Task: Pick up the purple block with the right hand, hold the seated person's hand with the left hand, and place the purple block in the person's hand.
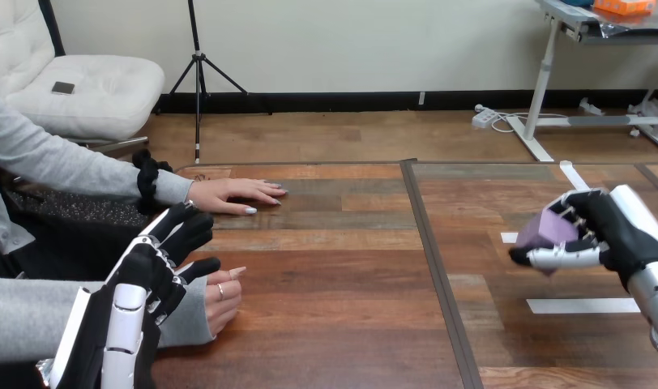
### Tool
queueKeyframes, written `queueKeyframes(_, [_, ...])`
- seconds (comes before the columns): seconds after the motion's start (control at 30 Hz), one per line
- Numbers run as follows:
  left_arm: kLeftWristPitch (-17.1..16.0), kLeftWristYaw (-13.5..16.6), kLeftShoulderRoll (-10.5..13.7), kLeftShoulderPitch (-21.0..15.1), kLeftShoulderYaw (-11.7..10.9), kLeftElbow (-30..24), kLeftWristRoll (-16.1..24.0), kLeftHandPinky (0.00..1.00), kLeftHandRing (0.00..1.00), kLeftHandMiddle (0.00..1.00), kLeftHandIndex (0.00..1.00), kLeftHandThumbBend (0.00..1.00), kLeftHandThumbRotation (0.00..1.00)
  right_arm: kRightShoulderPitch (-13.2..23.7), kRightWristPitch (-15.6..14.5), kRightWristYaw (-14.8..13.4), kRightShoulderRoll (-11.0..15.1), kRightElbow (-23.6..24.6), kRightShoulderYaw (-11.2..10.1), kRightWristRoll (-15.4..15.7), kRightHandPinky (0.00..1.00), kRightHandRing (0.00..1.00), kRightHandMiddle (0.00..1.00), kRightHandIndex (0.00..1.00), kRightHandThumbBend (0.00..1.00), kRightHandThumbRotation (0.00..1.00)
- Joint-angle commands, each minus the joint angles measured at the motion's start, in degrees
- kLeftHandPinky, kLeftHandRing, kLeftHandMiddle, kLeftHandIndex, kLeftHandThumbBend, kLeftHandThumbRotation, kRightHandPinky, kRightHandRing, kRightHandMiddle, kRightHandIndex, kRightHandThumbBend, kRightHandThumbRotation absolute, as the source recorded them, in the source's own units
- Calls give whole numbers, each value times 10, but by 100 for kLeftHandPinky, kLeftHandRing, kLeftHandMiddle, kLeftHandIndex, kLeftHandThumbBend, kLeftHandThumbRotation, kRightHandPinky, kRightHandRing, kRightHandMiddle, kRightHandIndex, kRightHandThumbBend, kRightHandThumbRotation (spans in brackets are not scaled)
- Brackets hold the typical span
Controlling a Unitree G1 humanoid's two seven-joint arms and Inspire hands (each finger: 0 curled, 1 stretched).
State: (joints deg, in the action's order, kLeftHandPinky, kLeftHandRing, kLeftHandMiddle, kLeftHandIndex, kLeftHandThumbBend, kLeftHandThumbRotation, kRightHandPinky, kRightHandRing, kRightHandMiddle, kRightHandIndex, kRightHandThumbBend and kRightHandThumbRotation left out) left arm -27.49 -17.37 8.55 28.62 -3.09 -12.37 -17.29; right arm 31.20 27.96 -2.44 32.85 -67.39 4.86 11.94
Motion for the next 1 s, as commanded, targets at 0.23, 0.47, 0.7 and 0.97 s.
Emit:
queueKeyframes(0.23, [-20, 15, -3, -38, -27, 8, 21, 74, 85, 80, 81, 57, 100, -5, 45, 12, -31, 45, -57, -61, 35, 40, 45, 50, 73, 0])
queueKeyframes(0.47, [-27, 38, 2, -45, -41, 13, 62, 70, 82, 79, 78, 60, 100, -11, 63, 27, -41, 44, -73, -83, 35, 39, 45, 49, 73, 0])
queueKeyframes(0.7, [-46, 29, 23, -60, -55, 33, 75, 69, 82, 81, 80, 57, 95, -14, 60, 51, -55, 44, -97, -116, 34, 38, 44, 48, 75, 0])
queueKeyframes(0.97, [-80, 36, 41, -78, -80, 63, 115, 64, 81, 80, 79, 62, 87, -18, 60, 87, -69, 41, -122, -152, 34, 37, 43, 47, 76, 0])
